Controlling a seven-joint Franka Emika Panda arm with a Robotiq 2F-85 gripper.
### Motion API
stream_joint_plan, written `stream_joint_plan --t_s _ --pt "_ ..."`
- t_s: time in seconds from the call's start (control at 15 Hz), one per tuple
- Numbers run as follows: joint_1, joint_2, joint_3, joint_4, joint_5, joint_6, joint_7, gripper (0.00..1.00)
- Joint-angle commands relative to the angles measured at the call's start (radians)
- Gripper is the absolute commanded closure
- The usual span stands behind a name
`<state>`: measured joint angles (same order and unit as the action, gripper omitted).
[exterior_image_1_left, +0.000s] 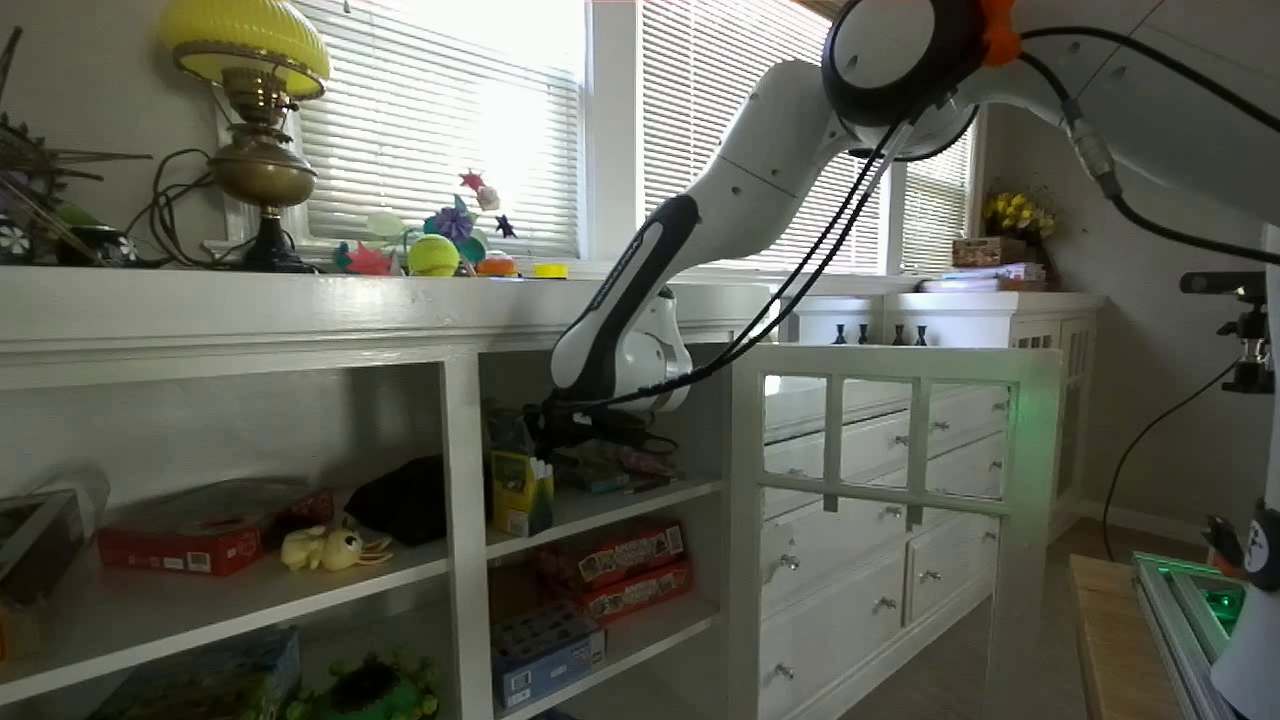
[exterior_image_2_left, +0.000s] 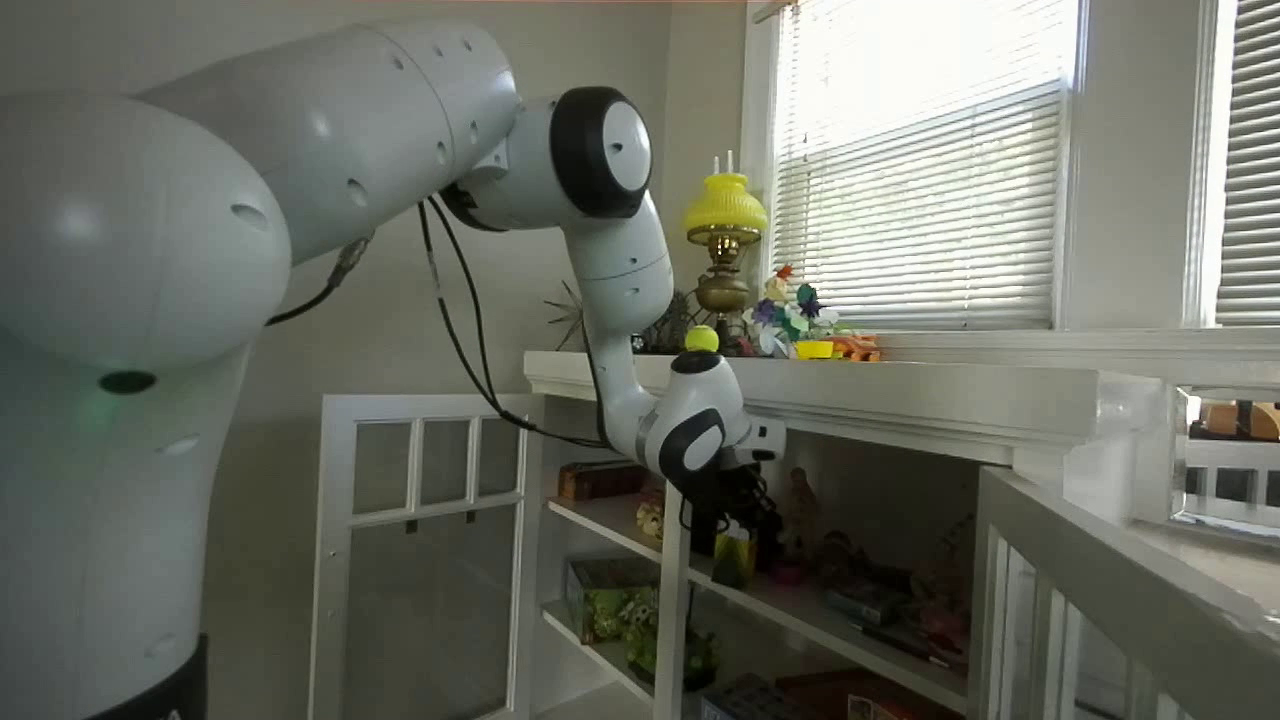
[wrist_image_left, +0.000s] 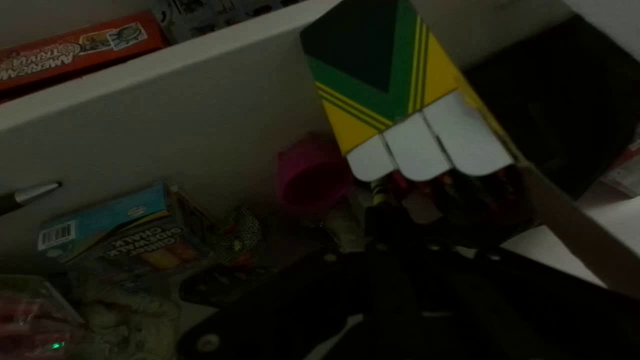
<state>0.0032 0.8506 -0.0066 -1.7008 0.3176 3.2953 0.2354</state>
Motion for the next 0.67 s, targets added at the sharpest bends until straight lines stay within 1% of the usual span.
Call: stream_joint_plan --t_s 0.0,0.33,0.6 --pt "0.109 -0.005 -0.109 -0.005 0.037 0.030 0.038 0.99" --pt "0.255 0.020 -0.251 0.002 0.065 0.046 0.071 0.99" --pt "0.393 0.044 -0.389 -0.016 0.117 0.067 0.110 0.99"
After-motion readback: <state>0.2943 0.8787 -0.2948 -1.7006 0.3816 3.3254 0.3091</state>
